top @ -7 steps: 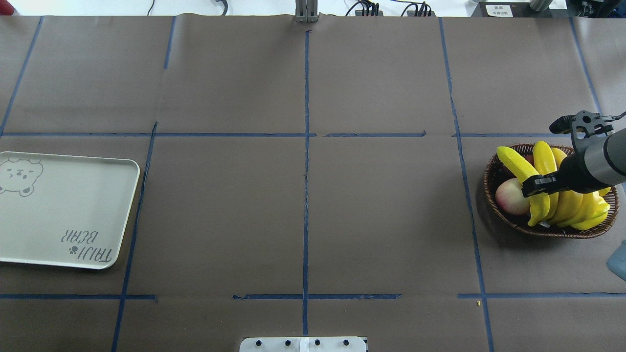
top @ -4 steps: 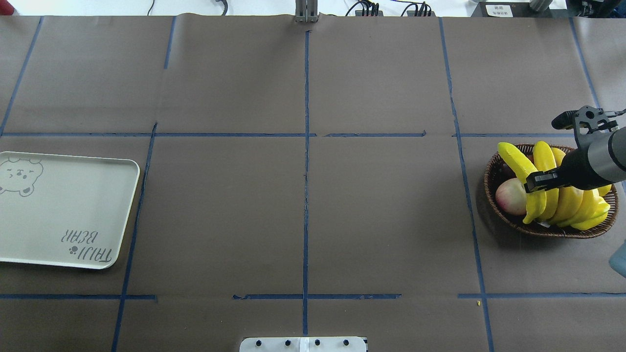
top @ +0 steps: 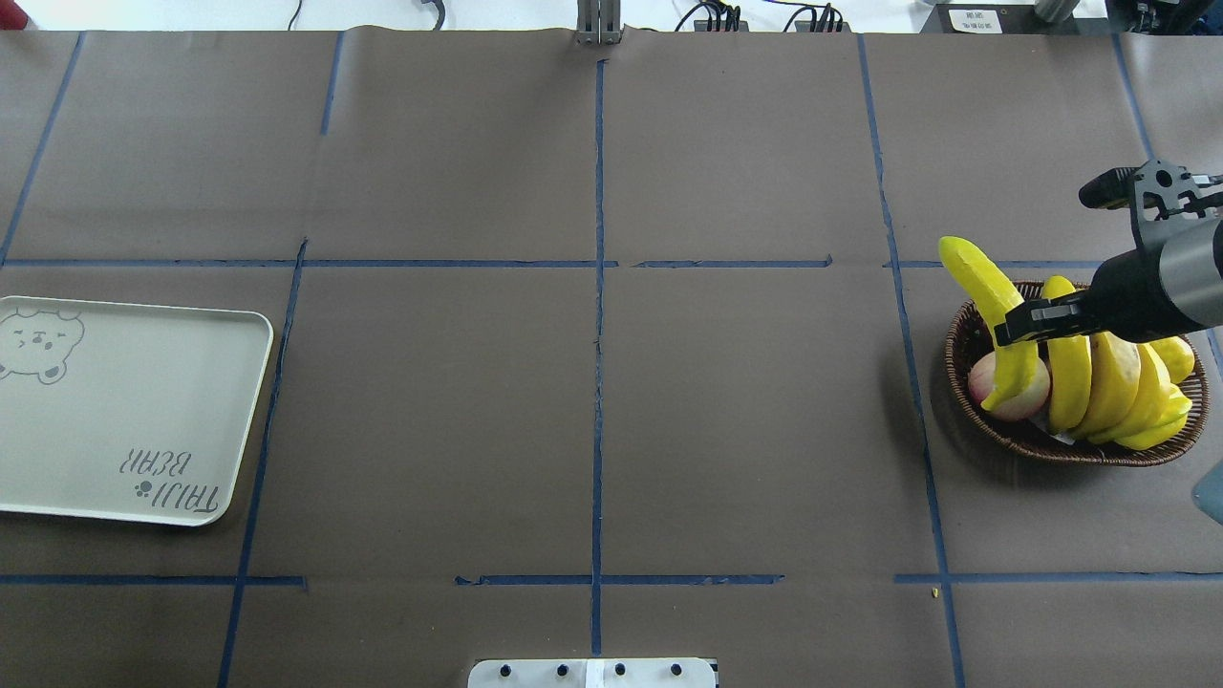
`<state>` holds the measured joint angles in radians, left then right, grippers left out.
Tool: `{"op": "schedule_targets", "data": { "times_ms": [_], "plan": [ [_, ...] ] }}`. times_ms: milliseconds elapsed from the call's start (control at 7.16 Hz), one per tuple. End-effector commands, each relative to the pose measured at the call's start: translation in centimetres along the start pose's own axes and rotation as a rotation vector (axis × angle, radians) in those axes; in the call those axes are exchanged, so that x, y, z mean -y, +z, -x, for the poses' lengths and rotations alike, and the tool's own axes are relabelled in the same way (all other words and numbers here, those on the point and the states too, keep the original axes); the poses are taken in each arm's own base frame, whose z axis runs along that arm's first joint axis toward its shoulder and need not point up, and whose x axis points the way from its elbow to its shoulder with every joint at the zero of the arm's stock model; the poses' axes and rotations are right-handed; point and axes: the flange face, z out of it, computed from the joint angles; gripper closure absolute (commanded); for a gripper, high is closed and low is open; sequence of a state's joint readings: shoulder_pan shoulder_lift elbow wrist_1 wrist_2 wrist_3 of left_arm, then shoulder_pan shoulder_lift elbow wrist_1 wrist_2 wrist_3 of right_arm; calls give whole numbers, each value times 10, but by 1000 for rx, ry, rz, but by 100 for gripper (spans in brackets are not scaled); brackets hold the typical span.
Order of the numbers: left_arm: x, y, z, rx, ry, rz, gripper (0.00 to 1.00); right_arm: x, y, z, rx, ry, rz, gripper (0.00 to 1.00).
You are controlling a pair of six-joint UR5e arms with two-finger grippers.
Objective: Transfer all bananas from basket to plate
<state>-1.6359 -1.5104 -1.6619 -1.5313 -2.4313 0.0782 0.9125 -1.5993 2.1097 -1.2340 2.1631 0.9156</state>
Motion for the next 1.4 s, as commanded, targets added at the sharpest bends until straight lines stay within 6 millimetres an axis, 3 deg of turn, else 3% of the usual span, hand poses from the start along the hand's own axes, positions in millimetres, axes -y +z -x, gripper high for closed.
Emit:
{"op": "schedule_targets", "data": {
  "times_ms": [0,140,279,558,698,977,1256],
  "plan": [
    [31,-15,-30,-4,-82,-73,0,29,-11,95,154,155,-4,100],
    [44,-2,-64,-47,-92,-105,0,30,-16,140,216,203,4,100],
    [48,-2,-74,-110,-101,-162,0,28,-20,175,274,210,8,100],
    [47,1,-120,-254,-187,-201,0,-15,9,231,437,282,-69,100],
    [45,10,-153,-307,-224,-197,0,-33,26,247,460,274,-84,100],
    [52,15,-226,-445,-296,-195,0,-54,40,281,485,255,-103,99],
    [59,35,-322,-566,-404,-223,1,-68,48,303,499,250,-119,99]
  ]
}}
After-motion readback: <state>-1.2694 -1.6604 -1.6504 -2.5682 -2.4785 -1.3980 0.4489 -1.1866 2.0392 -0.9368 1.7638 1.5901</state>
